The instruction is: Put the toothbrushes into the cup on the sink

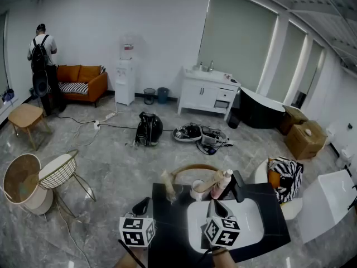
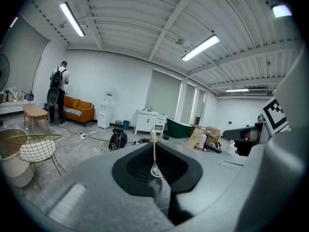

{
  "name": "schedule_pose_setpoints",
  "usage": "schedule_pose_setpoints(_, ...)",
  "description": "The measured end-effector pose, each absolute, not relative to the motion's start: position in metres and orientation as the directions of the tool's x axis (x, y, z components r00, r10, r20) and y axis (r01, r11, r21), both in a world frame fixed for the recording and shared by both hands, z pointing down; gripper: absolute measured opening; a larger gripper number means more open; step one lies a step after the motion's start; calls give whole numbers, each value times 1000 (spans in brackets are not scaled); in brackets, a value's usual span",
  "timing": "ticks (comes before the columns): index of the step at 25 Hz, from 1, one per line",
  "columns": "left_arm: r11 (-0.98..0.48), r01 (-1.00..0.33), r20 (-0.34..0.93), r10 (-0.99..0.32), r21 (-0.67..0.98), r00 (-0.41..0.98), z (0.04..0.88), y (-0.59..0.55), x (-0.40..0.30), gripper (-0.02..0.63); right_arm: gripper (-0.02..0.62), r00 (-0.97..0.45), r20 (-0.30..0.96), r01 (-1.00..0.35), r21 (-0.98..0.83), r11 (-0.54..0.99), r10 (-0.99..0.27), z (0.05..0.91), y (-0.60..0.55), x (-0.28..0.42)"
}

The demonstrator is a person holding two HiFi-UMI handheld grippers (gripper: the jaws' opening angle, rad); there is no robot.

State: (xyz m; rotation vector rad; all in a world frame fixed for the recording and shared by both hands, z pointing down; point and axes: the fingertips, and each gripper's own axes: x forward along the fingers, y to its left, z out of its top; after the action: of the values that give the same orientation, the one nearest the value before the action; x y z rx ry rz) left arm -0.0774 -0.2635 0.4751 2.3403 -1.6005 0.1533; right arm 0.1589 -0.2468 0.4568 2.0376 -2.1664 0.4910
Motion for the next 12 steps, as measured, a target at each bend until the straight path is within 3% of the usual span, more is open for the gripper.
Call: schedule_pose_setpoints(12,-341,-924,255,-891,173,377,473,-259,-76,16,3,-84,333,-991,-126,44,-939,459,-240,158)
